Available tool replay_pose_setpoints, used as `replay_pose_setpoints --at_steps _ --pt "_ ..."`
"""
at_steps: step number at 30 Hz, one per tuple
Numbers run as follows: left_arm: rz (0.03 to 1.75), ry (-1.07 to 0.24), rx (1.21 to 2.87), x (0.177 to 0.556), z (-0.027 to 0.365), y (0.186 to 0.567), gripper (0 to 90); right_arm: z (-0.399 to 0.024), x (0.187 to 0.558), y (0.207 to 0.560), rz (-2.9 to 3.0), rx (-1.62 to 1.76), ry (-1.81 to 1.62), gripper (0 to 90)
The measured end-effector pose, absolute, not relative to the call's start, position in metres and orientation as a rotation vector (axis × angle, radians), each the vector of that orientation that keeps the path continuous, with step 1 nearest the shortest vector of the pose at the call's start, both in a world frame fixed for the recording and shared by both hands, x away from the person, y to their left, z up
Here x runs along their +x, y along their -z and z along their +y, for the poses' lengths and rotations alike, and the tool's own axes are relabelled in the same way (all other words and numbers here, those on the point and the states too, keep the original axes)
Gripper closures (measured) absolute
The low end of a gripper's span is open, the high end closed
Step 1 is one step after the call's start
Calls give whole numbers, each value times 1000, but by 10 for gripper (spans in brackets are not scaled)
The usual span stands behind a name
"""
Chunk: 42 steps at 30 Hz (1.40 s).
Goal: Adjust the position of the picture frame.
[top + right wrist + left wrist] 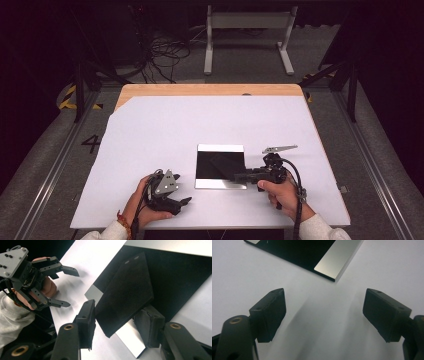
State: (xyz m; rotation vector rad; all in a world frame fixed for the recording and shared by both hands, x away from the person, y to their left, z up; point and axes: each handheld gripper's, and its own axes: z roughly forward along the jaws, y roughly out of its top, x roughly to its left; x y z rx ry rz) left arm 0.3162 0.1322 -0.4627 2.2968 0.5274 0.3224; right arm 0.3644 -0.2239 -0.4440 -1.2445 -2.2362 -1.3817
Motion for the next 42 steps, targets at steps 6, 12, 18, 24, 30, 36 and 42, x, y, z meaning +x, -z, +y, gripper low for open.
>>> replay_pose_setpoints --at_steps 6,12,18,24,30,36,42 --pt "507 -310 2299 318 123 463 194 -224 368 449 -2170 -1283 1355 522" --pt "510 -303 2293 321 120 462 187 -217 377 454 -2129 -1315 1387 535" --pt "530 -283 2273 328 118 462 175 -218 378 455 -2124 -1315 1403 576" --pt "583 -253 2227 340 116 460 172 -218 378 455 -2120 -1295 1441 616" --pt "615 -220 2217 352 109 461 169 -217 373 448 -2193 -1231 1481 636" --pt "664 -166 2211 368 101 464 152 -218 371 448 -2227 -1185 1497 649" --pt "684 -84 2222 379 93 465 140 -218 369 446 -2261 -1140 1512 655"
